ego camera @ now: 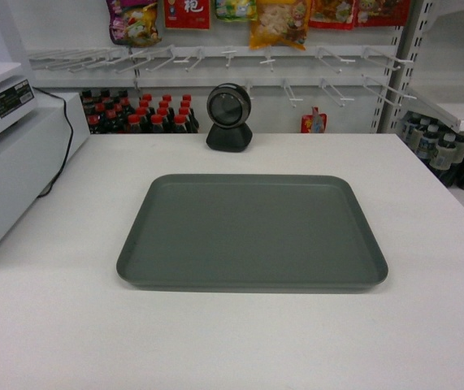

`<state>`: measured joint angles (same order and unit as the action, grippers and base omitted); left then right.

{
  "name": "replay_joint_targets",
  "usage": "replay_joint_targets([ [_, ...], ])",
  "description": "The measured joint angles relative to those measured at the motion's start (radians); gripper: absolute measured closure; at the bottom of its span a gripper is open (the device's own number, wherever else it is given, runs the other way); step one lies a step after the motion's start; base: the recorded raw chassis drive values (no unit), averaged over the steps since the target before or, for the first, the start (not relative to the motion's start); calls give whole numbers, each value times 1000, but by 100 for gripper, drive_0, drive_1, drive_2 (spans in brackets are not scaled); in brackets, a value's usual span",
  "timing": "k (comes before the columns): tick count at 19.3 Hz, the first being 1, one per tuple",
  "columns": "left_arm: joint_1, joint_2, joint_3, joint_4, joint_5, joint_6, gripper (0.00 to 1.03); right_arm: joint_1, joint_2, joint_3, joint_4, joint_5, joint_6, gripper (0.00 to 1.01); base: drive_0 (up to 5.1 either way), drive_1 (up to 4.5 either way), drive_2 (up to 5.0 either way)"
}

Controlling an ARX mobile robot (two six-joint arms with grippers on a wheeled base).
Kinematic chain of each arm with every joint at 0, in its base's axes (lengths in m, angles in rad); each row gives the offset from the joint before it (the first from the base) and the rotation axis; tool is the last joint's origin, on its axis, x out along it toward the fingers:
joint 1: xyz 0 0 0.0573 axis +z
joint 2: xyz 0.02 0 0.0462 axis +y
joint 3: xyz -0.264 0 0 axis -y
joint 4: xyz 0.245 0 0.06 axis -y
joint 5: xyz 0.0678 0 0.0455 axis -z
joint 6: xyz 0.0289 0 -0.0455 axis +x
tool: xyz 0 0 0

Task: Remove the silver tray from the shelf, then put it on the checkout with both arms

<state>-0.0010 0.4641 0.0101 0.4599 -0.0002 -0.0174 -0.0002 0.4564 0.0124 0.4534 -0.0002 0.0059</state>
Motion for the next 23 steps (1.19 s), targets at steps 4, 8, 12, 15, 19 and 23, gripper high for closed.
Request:
replay_joint_targets([
  [4, 0, -62, 0, -60, 0, 0, 102, 0, -61, 0, -60, 0, 0, 100, 0, 0, 0],
  [8, 0, -146, 0, -142, 0, 0, 102, 0, -142, 0, -139, 0, 0, 100, 0, 0, 0],
  [12, 0, -225, 0, -220, 0, 0, 102, 0, -221, 0, -216, 0, 0, 100, 0, 0, 0],
  [15, 0, -274, 0, -270, 0, 0, 102, 0, -270, 0, -266, 0, 0, 100, 0, 0, 0],
  [19, 0, -290, 0, -284, 0, 0, 102, 0, -285, 0, -282, 0, 0, 100, 0, 0, 0],
  [23, 0, -455, 3, -444, 2, 0, 102, 0, -453, 3, -439, 0, 0, 100, 0, 0, 0],
])
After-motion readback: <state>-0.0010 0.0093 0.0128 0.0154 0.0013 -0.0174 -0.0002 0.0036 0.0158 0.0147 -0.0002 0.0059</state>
